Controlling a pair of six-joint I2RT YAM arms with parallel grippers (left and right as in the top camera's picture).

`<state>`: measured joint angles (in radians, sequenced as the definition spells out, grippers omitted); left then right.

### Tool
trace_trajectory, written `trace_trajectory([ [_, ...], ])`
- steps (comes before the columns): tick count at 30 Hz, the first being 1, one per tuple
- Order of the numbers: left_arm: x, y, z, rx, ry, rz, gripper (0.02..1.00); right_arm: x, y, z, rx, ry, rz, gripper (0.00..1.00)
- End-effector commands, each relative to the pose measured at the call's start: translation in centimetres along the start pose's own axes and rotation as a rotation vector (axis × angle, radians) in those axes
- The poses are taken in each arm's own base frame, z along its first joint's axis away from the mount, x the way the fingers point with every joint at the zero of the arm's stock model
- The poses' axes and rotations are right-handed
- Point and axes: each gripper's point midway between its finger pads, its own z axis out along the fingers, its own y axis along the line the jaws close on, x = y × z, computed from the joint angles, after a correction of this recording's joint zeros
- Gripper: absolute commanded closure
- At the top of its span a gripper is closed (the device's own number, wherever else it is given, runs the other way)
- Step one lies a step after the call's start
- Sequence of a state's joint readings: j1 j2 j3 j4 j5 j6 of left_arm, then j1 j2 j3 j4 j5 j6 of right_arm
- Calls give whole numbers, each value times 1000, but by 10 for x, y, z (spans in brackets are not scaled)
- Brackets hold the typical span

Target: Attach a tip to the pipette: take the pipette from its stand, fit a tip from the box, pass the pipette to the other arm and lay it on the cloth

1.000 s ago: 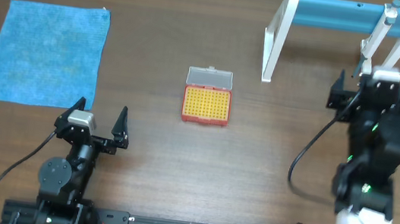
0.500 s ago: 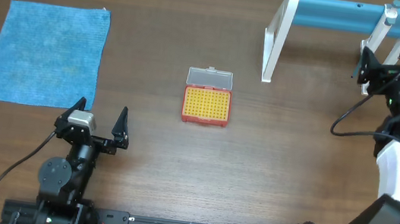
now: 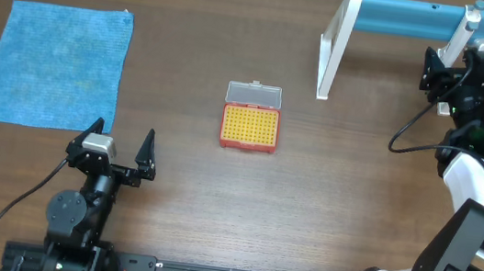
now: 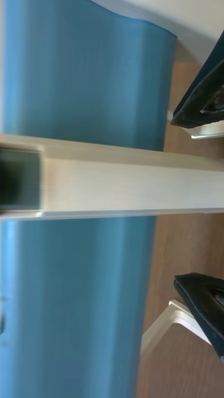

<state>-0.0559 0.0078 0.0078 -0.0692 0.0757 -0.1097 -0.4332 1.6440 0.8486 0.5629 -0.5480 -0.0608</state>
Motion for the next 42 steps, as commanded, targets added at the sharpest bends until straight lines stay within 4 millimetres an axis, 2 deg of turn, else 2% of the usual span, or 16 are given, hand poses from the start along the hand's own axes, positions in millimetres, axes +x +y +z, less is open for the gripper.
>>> trace_trajectory([
  [1,2,-3,0,16,4,2,20,-3,-4,4,31,-5,16,277],
  [13,2,-3,0,16,4,2,20,-3,-3,4,29,-4,17,687],
  [15,2,-3,0,16,4,2,20,-3,-4,4,29,-4,17,715],
  [17,2,-3,0,16,5,2,20,-3,-4,4,29,-4,16,814],
  [19,2,-3,0,16,5,2,20,-3,-4,4,29,-4,16,814],
  [23,2,-3,0,16,4,2,20,-5,-4,3,30,-9,14,890],
  [26,2,-3,0,16,4,2,20,-32,0,-7,36,-63,-18,901],
  [30,2,-3,0,16,4,2,20,-85,10,-34,40,-174,-49,921],
  [31,2,-3,0,16,4,2,18,-106,31,-47,-50,-222,-39,921],
  [34,2,-3,0,16,5,2,20,-134,95,-73,-308,-282,-42,923],
  [35,2,-3,0,16,4,2,20,-137,139,-82,-452,-304,-72,923],
  [37,2,-3,0,16,5,2,20,-129,191,-89,-604,-324,-61,923],
  [38,2,-3,0,16,5,2,20,-117,225,-93,-693,-328,-58,925],
  [40,2,-3,0,16,4,2,20,-100,259,-98,-778,-320,-55,925],
  [42,2,-3,0,16,4,2,20,-73,300,-108,-886,-287,-42,923],
])
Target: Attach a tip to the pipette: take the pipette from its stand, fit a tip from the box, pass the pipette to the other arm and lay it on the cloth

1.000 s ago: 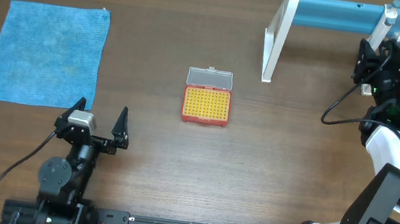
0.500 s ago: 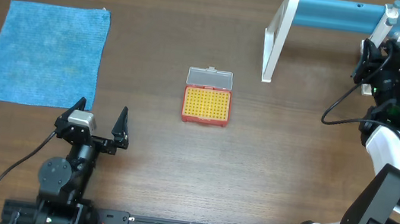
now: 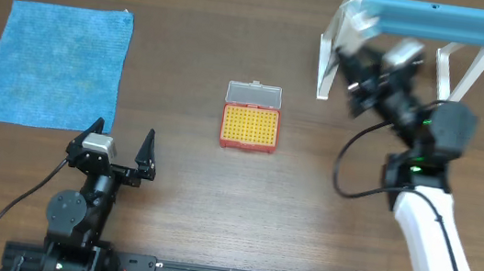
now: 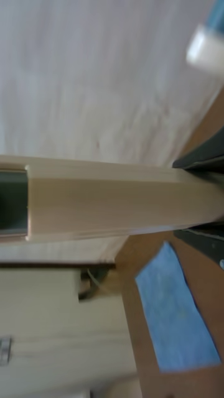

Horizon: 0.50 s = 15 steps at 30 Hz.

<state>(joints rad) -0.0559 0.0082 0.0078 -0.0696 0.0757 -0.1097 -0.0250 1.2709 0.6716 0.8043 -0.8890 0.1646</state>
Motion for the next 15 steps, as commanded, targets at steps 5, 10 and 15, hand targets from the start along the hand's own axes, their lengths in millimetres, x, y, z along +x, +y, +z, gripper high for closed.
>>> trace_trajectory([
  [5,2,-3,0,16,4,2,20,73,98,40,-285,28,103,925],
  [10,1,-3,0,16,4,2,23,112,113,54,-340,40,121,923],
  [15,1,-3,0,16,4,2,20,132,114,57,-346,65,143,925],
])
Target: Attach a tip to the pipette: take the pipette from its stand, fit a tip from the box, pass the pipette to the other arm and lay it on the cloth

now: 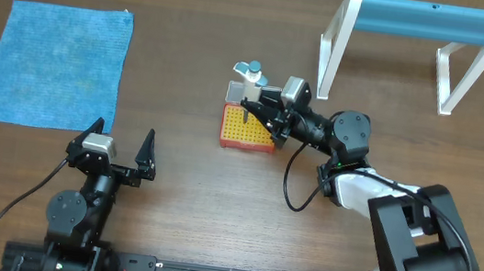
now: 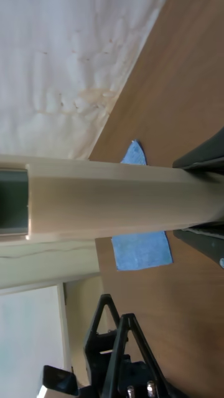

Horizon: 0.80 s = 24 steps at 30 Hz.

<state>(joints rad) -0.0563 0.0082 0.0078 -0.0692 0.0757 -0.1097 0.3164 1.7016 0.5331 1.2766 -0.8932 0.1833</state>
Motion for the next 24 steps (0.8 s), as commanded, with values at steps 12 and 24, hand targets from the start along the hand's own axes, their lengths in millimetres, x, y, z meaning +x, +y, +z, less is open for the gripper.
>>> trace_trajectory([
  [12,2,-3,0,16,4,2,20,28,-19,-5,56,37,36,925],
  [24,2,-3,0,16,4,2,20,18,-18,-5,52,14,22,925],
])
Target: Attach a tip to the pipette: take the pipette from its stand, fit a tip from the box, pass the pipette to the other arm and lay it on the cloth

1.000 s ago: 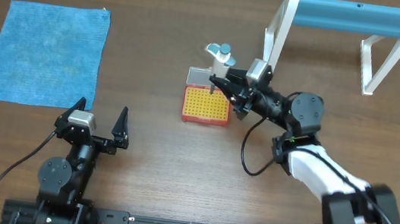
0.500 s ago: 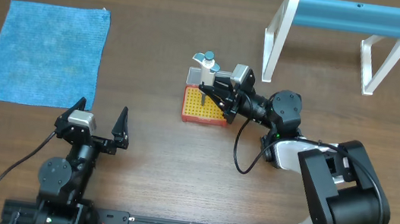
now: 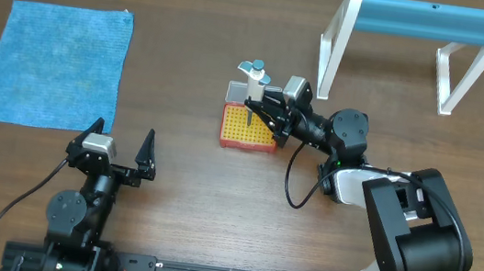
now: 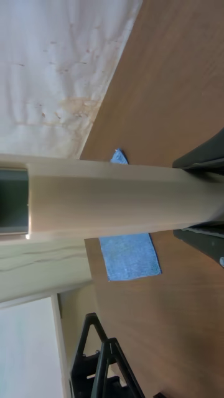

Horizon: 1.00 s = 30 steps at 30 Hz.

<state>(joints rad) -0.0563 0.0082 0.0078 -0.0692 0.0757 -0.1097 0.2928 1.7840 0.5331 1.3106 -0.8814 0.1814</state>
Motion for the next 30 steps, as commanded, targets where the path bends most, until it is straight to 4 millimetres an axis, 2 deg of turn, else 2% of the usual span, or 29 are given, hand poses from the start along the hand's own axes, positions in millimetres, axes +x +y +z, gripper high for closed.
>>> trace_trajectory([
  [1,2,-3,0,16,4,2,20,-5,-2,-1,9,-13,-9,923],
  [6,2,-3,0,16,4,2,20,1,-2,-2,8,9,17,925],
  [20,2,-3,0,16,4,2,20,-3,1,0,-3,-5,22,925],
  [24,2,-3,0,16,4,2,20,4,0,-1,1,20,52,923],
  [30,2,-3,0,16,4,2,20,5,0,-1,1,20,52,921],
])
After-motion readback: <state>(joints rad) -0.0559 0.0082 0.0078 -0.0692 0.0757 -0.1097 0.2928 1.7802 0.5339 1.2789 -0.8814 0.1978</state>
